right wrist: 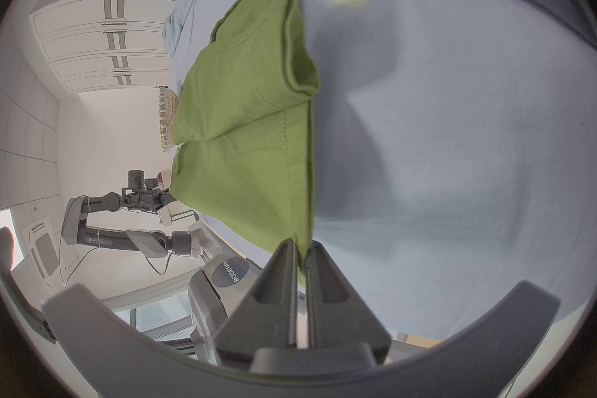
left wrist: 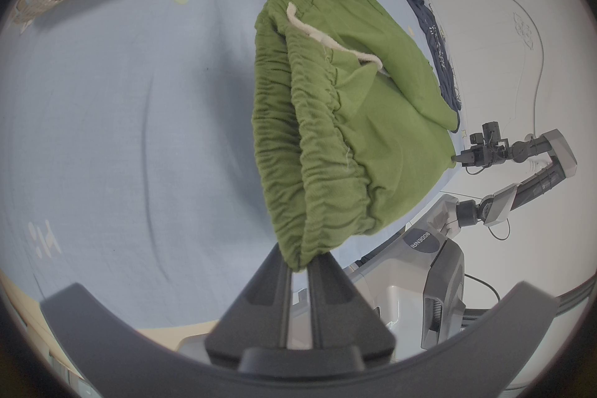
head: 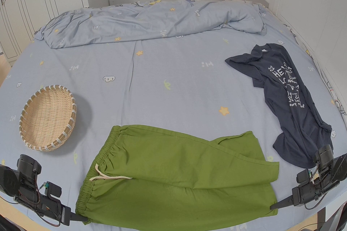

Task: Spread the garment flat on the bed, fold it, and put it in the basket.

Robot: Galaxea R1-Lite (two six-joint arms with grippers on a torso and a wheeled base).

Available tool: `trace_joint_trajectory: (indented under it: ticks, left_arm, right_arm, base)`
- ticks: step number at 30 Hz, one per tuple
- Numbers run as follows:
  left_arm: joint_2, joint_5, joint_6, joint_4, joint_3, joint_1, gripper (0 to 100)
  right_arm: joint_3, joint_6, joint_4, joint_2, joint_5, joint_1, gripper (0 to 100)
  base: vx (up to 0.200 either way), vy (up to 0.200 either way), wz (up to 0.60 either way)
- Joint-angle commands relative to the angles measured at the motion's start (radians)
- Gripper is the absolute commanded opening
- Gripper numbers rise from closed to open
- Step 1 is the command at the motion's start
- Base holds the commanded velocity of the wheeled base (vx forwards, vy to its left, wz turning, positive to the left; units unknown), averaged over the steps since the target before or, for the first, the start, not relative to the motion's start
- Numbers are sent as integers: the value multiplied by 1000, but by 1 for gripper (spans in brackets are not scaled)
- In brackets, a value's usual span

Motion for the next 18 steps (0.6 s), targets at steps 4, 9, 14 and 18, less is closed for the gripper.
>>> trace_joint_trajectory:
  ticks: [4, 9, 14, 18]
  left_arm:
    - [26, -2, 0, -1, 3, -27, 100]
    - [21, -5, -1, -2, 1, -24, 100]
    - [-22, -8, -3, -7, 3, 9, 100]
    - [-98, -28, -10, -6, 6, 19, 100]
  right_arm:
    - [11, -4, -1, 21, 0, 31, 100]
    - [13, 2, -1, 18, 1, 45, 100]
    - [14, 0, -1, -13, 1, 32, 100]
    - [8, 2, -1, -96, -3, 31, 100]
  base:
    - [0, 0, 0]
    - [0, 0, 0]
    - [0, 0, 0]
    - [0, 0, 0]
